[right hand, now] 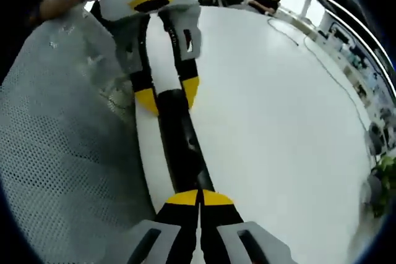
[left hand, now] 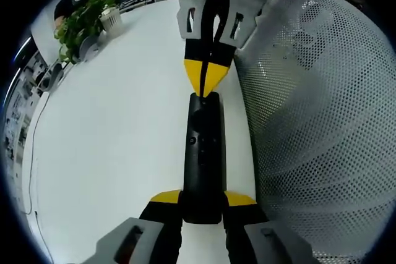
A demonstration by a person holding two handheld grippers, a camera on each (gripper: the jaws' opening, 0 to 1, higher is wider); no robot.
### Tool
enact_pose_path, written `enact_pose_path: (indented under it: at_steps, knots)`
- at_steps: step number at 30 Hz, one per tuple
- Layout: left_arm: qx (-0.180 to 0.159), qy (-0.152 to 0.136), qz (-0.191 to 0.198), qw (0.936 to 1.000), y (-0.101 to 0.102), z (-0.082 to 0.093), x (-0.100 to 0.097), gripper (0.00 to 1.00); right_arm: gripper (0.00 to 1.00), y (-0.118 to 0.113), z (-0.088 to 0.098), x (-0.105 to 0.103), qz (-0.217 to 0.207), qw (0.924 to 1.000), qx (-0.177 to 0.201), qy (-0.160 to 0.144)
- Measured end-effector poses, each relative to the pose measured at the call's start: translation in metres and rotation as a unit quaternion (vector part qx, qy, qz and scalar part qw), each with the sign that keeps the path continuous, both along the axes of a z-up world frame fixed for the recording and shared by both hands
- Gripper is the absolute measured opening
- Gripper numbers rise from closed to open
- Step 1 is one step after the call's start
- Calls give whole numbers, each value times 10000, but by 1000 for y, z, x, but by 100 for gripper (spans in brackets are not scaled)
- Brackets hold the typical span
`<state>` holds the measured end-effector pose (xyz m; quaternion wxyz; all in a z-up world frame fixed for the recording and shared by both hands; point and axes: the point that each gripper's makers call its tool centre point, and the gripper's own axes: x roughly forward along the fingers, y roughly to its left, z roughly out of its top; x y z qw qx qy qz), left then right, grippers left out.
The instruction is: Press the specified remote control buttons in sequence, fully releasing each button before pressing the next.
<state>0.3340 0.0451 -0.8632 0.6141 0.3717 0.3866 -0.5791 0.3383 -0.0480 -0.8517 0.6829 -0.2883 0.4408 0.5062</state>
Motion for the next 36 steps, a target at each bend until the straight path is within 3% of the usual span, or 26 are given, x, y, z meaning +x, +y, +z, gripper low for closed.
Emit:
enact_pose_path:
  at_steps: [21, 24, 25, 26, 28, 30, 34, 36]
  knots:
    - [-41, 12, 8, 10000, 0, 0, 0, 25, 0, 11, -2, -4, 812, 9954, -270, -427]
    - [-44, 26, -12, 10000, 0, 0, 0, 25, 0, 12, -2, -4, 1628, 9806, -605, -911]
    - [-50, 33, -16, 10000, 0, 0, 0, 25, 0, 12, -2, -4, 1610, 9808, -604, -915]
    - [-64, 37, -11, 10000, 1, 0, 0, 25, 0, 11, -2, -3, 1384, 9857, -530, -806]
    - [-81, 32, 1, 10000, 1, 0, 0, 25, 0, 11, -1, -2, 838, 9954, -172, -440]
    - [-85, 23, 11, 10000, 0, 0, 0, 25, 0, 10, 1, -2, 585, 9981, -20, -185]
    - [-110, 23, 23, 9999, 0, 0, 0, 25, 0, 21, 5, 0, 874, 9948, 5, -528]
    - [-110, 22, 17, 9999, 0, 0, 0, 25, 0, 25, 4, -5, 914, 9947, 34, -460]
